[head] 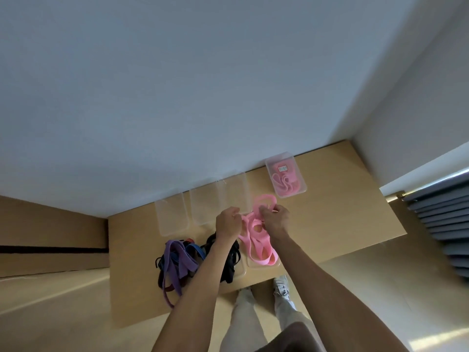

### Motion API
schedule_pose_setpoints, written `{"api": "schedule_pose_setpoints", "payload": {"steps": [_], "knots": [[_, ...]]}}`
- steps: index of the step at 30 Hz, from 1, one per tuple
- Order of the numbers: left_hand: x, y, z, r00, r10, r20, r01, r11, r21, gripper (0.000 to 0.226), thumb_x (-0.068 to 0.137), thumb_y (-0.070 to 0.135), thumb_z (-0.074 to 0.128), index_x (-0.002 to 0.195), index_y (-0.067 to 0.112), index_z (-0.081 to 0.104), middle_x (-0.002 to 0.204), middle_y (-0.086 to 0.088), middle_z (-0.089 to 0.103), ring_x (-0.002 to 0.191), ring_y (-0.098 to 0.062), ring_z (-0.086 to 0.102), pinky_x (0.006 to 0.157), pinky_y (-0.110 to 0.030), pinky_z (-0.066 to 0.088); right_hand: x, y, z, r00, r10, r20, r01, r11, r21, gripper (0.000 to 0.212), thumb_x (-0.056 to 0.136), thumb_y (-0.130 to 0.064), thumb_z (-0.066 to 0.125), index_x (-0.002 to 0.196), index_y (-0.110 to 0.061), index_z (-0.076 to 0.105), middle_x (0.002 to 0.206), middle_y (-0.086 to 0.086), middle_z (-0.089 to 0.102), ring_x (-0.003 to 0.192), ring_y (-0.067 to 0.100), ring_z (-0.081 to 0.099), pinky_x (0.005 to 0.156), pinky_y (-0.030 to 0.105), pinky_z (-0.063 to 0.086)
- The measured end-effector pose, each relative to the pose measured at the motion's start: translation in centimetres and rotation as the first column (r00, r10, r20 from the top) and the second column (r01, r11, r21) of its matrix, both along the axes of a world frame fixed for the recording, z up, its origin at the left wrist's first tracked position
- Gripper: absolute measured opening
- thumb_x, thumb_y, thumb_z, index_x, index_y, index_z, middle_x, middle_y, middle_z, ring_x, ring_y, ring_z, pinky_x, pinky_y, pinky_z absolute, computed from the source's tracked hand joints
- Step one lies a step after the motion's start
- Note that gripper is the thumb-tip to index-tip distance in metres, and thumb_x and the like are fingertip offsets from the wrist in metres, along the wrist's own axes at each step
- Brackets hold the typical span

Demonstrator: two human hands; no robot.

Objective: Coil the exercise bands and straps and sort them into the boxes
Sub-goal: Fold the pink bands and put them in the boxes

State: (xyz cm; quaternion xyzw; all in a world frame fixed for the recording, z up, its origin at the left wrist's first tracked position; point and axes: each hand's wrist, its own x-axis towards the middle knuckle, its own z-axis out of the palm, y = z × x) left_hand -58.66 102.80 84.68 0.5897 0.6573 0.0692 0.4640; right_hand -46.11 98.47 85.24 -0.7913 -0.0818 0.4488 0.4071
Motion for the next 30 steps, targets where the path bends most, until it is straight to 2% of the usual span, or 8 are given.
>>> {"api": "schedule_pose_setpoints", "payload": {"steps": [4, 6, 10, 16, 21, 24, 27, 30], "knots": [[2.2, 2.6, -3.3, 0.99, -0.136, -0.037, 0.136, 0.991, -0.018, 0.038, 0.099, 0.004, 0.04, 0.131, -0.004, 0.059, 0.139, -0.021, 0.058, 0.131, -0.033, 0.051, 0.11, -0.039, 0.037, 0.9, 2.2, -1.6, 0.992, -0.088, 0.086, 0.09, 0.996, -0.023, 0.028, 0.088, -0.013, 0.068, 0.112, 0.003, 0.064, 0.096, 0.017, 0.07, 0.074, 0.027, 0.066, 0.057, 0.029, 0.055], [3.1, 3.3, -4.7, 0.987, -0.161, -0.015, 0.16, 0.985, -0.06, 0.028, 0.098, 0.005, 0.039, 0.104, -0.008, 0.062, 0.115, -0.028, 0.064, 0.112, -0.04, 0.057, 0.093, -0.043, 0.043, 1.4, 2.9, -2.6, 0.99, -0.095, 0.102, 0.099, 0.995, -0.032, 0.031, 0.088, -0.013, 0.069, 0.116, 0.0, 0.063, 0.103, 0.019, 0.071, 0.088, 0.035, 0.069, 0.077, 0.046, 0.059], [4.1, 3.9, -5.7, 0.982, -0.186, 0.012, 0.187, 0.976, -0.112, 0.027, 0.096, 0.007, 0.037, 0.076, 0.005, 0.055, 0.09, -0.024, 0.063, 0.088, -0.034, 0.059, 0.077, -0.04, 0.044, 1.9, 3.5, -3.7, 0.989, -0.071, 0.134, 0.074, 0.997, -0.02, 0.035, 0.086, -0.013, 0.07, 0.119, -0.001, 0.062, 0.1, 0.013, 0.07, 0.089, 0.034, 0.07, 0.079, 0.053, 0.059], [2.9, 5.5, -4.2, 0.998, -0.033, 0.052, 0.03, 0.998, 0.047, 0.032, 0.096, 0.006, 0.045, 0.117, -0.002, 0.067, 0.117, -0.017, 0.07, 0.111, -0.031, 0.064, 0.094, -0.036, 0.049, 1.0, 5.9, -3.8, 0.992, 0.033, 0.118, -0.036, 0.999, 0.025, 0.051, 0.089, -0.017, 0.071, 0.135, -0.004, 0.053, 0.113, 0.018, 0.069, 0.098, 0.03, 0.069, 0.088, 0.045, 0.058], [1.9, 9.2, -4.8, 0.998, -0.026, -0.064, 0.037, 0.982, 0.187, 0.029, 0.092, 0.003, 0.05, 0.113, -0.002, 0.069, 0.114, -0.018, 0.069, 0.11, -0.033, 0.062, 0.09, -0.035, 0.047, -0.5, 10.1, -5.0, 0.994, 0.05, 0.094, -0.058, 0.995, 0.078, 0.051, 0.09, -0.013, 0.071, 0.136, -0.006, 0.051, 0.108, 0.017, 0.069, 0.091, 0.026, 0.067, 0.065, 0.022, 0.051], [2.1, 10.3, -6.1, 0.978, -0.099, -0.186, 0.122, 0.985, 0.12, 0.021, 0.093, 0.008, 0.049, 0.094, -0.001, 0.067, 0.103, -0.019, 0.066, 0.1, -0.034, 0.063, 0.074, -0.036, 0.043, -0.8, 11.7, -6.6, 0.997, -0.007, 0.078, 0.004, 0.999, 0.034, 0.05, 0.088, -0.01, 0.071, 0.133, -0.004, 0.05, 0.11, 0.018, 0.067, 0.094, 0.03, 0.066, 0.071, 0.029, 0.052], [2.1, 9.5, -7.4, 0.966, -0.117, -0.231, 0.13, 0.991, 0.043, 0.017, 0.093, 0.009, 0.049, 0.088, 0.003, 0.064, 0.092, -0.014, 0.066, 0.09, -0.031, 0.063, 0.065, -0.029, 0.035, -0.7, 11.7, -8.2, 0.993, -0.012, 0.117, 0.017, 0.999, -0.04, 0.047, 0.086, -0.006, 0.07, 0.13, -0.002, 0.054, 0.103, 0.011, 0.065, 0.082, 0.023, 0.06, 0.055, 0.011, 0.042], [2.0, 8.3, -7.9, 0.973, -0.051, -0.223, 0.066, 0.996, 0.059, 0.018, 0.093, 0.008, 0.049, 0.099, 0.005, 0.066, 0.097, -0.012, 0.067, 0.087, -0.027, 0.062, 0.065, -0.028, 0.037, -0.5, 11.3, -9.0, 0.986, 0.041, 0.164, -0.028, 0.996, -0.081, 0.045, 0.086, -0.008, 0.07, 0.129, -0.005, 0.056, 0.098, 0.009, 0.065, 0.077, 0.019, 0.058, 0.06, 0.02, 0.041]]}}
